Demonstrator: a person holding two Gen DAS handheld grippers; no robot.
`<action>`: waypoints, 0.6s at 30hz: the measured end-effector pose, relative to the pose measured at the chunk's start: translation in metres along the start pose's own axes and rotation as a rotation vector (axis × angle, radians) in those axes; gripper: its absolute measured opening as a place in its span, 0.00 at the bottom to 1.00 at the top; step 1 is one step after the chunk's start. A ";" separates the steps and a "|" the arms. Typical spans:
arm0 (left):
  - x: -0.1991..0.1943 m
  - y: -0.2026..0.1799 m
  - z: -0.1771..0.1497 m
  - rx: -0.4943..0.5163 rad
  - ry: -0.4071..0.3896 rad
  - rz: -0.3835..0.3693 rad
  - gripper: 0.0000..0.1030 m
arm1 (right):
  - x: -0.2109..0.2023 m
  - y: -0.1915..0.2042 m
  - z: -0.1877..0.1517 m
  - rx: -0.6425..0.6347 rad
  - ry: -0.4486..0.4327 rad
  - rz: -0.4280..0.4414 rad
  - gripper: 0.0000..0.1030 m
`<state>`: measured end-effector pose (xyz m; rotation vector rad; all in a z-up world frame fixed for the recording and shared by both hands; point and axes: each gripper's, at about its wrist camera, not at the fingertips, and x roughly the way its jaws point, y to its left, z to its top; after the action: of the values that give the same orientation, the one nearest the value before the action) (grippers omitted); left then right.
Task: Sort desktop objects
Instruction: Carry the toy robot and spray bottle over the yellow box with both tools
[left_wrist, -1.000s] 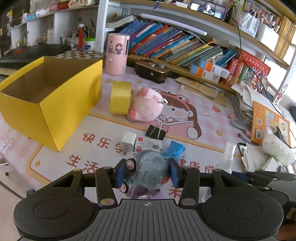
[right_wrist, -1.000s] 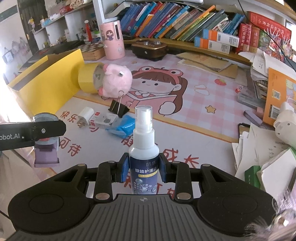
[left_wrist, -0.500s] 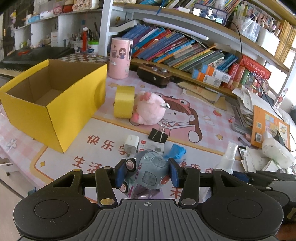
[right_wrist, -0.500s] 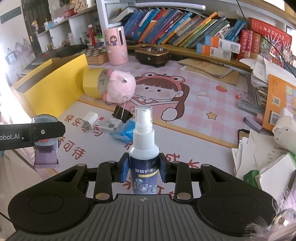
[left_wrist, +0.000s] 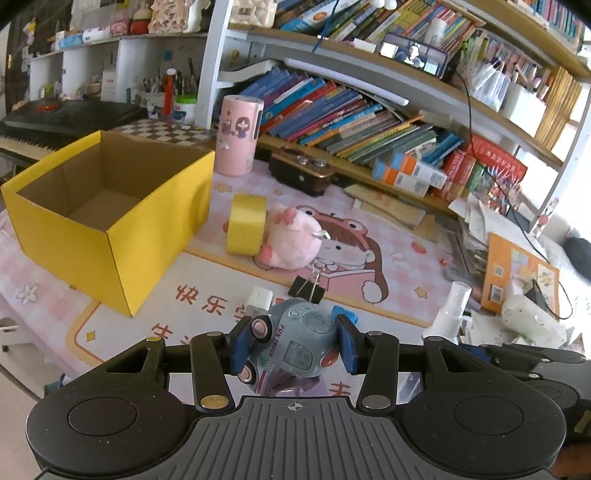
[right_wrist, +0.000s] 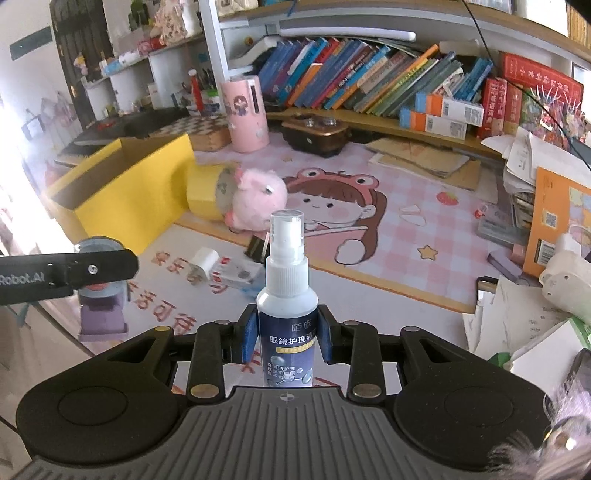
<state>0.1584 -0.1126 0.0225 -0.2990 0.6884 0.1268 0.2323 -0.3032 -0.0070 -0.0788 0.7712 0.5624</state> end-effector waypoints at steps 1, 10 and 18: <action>0.000 0.002 -0.001 -0.004 0.002 -0.006 0.45 | 0.001 0.004 -0.001 -0.002 0.005 0.000 0.29; -0.009 0.023 -0.004 -0.015 0.004 -0.081 0.45 | -0.005 0.033 -0.007 0.008 0.009 -0.044 0.29; -0.027 0.060 -0.004 -0.004 -0.011 -0.125 0.45 | -0.009 0.075 -0.011 0.025 -0.006 -0.084 0.29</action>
<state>0.1227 -0.0571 0.0236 -0.3445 0.6566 0.0109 0.1817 -0.2464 0.0010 -0.0858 0.7658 0.4731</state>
